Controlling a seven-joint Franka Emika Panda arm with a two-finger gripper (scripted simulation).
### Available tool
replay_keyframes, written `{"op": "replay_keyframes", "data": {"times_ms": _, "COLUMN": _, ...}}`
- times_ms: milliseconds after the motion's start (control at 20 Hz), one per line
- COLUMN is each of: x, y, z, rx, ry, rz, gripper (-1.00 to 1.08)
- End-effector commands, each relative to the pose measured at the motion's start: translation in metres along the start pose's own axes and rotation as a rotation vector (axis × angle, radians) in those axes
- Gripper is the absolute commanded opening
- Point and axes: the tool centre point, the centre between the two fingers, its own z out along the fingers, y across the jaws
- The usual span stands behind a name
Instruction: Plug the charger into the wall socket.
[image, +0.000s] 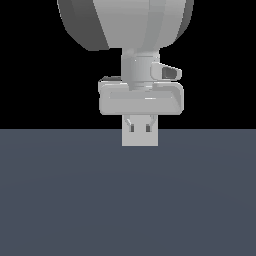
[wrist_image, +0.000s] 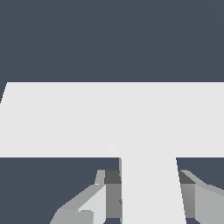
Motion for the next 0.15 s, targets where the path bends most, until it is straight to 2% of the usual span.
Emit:
{"op": "replay_keyframes", "data": {"times_ms": 0, "x": 0.0021, "y": -0.0001, "z": 0.0005, "rx": 0.0, "ry": 0.0, "rz": 0.0, "gripper": -1.0}}
{"op": "replay_keyframes", "data": {"times_ms": 100, "x": 0.0018, "y": 0.0, "z": 0.0005, "rx": 0.0, "ry": 0.0, "rz": 0.0, "gripper": -1.0}}
